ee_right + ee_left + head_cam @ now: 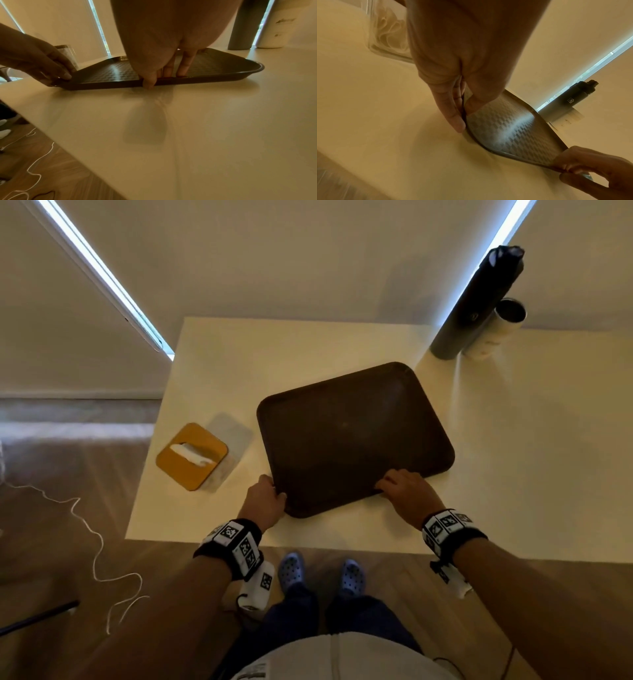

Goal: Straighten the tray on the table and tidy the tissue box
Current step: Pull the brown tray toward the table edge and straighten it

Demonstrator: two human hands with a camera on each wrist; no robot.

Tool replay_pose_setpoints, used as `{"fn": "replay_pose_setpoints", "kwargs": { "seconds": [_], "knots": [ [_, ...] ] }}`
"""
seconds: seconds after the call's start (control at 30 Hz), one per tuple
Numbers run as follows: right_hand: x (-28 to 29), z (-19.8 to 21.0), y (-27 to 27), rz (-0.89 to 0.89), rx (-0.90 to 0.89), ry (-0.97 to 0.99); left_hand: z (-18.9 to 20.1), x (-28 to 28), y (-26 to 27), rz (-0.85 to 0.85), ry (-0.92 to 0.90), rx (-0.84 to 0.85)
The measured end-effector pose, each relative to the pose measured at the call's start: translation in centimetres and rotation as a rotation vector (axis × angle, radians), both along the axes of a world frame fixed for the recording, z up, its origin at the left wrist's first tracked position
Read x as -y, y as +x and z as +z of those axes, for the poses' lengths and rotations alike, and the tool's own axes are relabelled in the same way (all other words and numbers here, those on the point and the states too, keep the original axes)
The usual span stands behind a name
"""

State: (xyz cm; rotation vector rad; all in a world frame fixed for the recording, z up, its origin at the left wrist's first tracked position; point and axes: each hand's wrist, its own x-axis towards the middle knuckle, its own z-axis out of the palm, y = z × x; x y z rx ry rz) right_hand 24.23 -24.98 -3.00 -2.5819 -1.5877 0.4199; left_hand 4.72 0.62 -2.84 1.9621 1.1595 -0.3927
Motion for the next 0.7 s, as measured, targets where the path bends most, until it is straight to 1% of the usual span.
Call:
{"fn": "replay_pose_setpoints", "kwargs": {
  "seconds": [0.2, 0.33, 0.53, 0.7],
  "knots": [
    [-2.3, 0.2, -0.2, -0.031, 0.015, 0.013, 1.3, -2.7, 2.2, -0.011, 0.035, 0.017],
    [-4.1, -0.5, 0.2, -0.081, 0.014, 0.000, 1.2, -4.4, 3.4, -0.075, 0.090, 0.044],
    [-7.4, -0.8, 1.8, -0.113, 0.013, -0.007, 1.0, -7.1, 5.9, -0.095, 0.149, 0.054],
    [-9.5, -1.1, 4.3, -0.106, 0.012, 0.000, 1.2, -9.1, 8.6, -0.069, 0.158, 0.081]
  ]
}}
